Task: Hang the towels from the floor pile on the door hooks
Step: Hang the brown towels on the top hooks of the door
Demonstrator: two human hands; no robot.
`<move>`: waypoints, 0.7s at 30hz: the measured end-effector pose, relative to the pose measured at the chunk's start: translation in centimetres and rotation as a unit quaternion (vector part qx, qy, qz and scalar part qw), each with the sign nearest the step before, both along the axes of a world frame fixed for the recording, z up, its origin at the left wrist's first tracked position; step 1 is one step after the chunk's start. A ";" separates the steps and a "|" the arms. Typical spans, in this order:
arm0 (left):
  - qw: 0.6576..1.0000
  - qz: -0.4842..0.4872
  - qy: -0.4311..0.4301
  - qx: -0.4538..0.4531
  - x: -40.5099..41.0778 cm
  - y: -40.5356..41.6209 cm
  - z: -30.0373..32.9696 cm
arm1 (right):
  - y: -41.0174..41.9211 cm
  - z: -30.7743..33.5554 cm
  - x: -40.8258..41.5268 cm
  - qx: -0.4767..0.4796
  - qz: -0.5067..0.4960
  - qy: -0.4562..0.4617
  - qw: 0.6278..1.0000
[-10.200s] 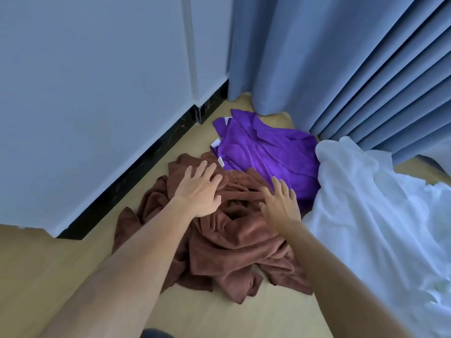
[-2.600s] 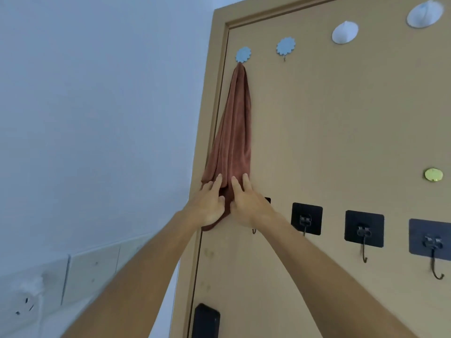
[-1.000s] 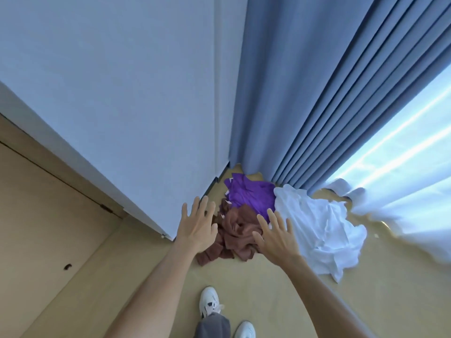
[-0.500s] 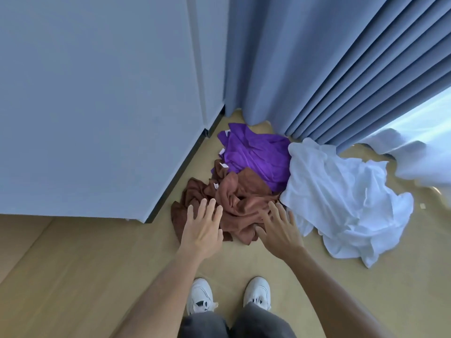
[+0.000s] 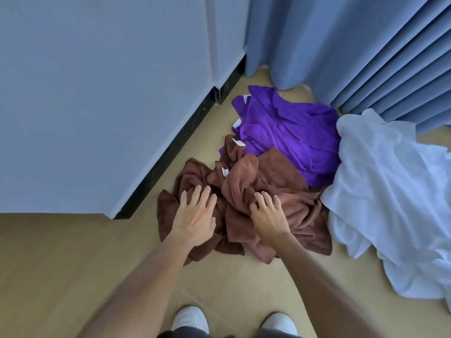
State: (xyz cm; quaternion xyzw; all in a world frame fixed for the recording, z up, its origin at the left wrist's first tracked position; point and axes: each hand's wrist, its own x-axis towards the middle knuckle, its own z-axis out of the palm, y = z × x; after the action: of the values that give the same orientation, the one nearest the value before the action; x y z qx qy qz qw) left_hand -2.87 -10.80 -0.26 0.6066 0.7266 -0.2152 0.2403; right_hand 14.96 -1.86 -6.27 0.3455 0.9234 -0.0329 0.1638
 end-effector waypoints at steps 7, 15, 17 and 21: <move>0.999 0.030 -0.040 0.016 2.0 -0.2 15.2 | 0.0 17.7 1.6 -0.014 -0.001 0.141 0.990; 0.988 0.109 -0.085 0.075 1.0 2.9 42.9 | 1.2 50.4 0.0 0.028 0.026 0.268 0.963; 0.974 0.160 -0.136 0.079 0.2 3.9 49.5 | 2.1 57.9 -0.8 0.047 0.019 0.299 0.953; 0.946 0.225 -0.208 0.106 -0.7 5.5 61.0 | 3.8 71.2 -1.5 0.089 -0.021 0.356 0.930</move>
State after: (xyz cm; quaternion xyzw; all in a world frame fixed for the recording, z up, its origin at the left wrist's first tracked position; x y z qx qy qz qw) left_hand -3.57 -5.34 60.69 0.4806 0.7967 0.0537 0.3626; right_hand 13.46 1.95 64.95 0.3438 0.9128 -0.0745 -0.2077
